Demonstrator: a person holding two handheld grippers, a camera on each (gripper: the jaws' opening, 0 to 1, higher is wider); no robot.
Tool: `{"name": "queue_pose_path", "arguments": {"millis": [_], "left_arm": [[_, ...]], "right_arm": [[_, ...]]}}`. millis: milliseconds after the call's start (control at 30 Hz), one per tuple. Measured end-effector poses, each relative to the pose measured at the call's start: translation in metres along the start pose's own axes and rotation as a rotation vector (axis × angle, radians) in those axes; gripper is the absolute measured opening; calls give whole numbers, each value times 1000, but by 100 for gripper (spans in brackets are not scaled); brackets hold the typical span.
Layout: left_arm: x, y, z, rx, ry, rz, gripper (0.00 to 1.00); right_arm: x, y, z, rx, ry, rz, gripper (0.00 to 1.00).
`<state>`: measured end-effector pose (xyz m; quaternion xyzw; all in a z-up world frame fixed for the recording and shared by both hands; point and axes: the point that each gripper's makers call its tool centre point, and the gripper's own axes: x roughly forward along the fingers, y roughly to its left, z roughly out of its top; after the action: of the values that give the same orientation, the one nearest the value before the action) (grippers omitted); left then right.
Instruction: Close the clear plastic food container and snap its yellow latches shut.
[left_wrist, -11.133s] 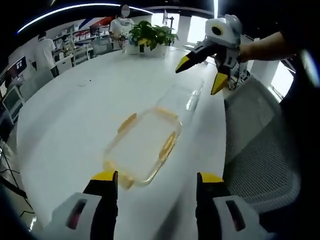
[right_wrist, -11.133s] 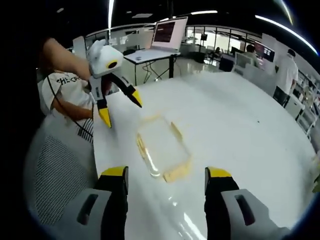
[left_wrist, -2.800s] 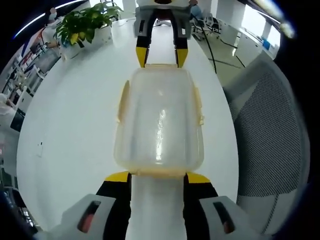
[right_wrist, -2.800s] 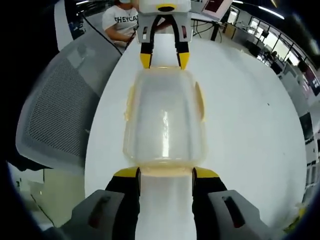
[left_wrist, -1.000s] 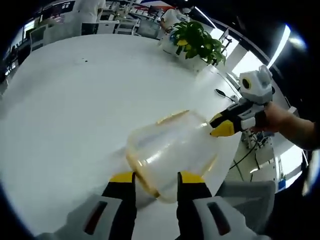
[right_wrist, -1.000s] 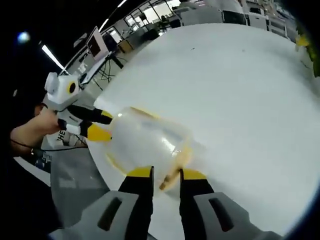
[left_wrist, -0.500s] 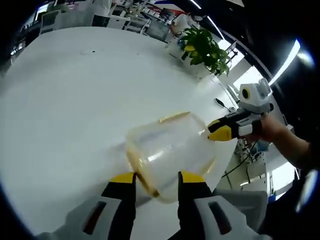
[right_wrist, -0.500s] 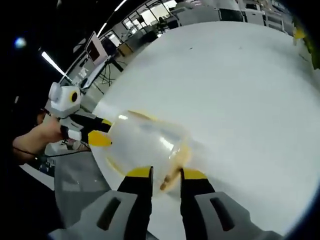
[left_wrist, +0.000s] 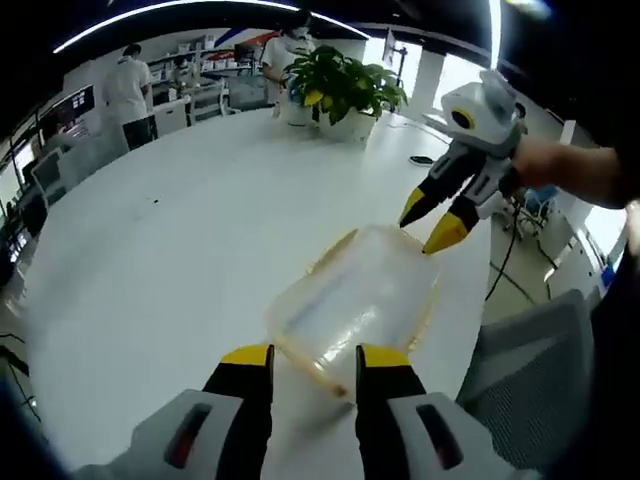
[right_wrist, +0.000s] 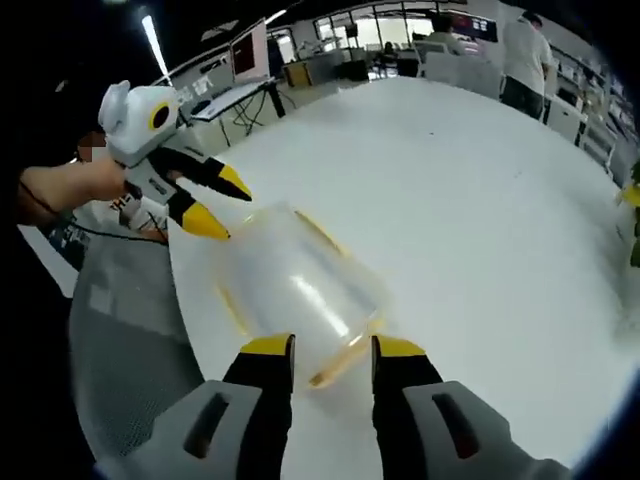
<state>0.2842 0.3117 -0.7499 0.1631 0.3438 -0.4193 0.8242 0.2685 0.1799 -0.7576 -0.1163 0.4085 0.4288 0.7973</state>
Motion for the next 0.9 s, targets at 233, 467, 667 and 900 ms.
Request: {"name": "queue_pose_path", "arguments": {"millis": [233, 467, 667, 900], "left_arm": [[9, -19, 16, 136, -8, -52, 26], [19, -32, 27, 274, -4, -84, 27], [25, -37, 23, 394, 50, -103, 26], [27, -47, 27, 422, 42, -128, 25]], "right_arm": [[9, 17, 13, -163, -12, 72, 29], [20, 27, 18, -256, 8, 89, 29], [30, 33, 23, -353, 37, 95, 31], [35, 30, 31, -392, 44, 107, 33]]}}
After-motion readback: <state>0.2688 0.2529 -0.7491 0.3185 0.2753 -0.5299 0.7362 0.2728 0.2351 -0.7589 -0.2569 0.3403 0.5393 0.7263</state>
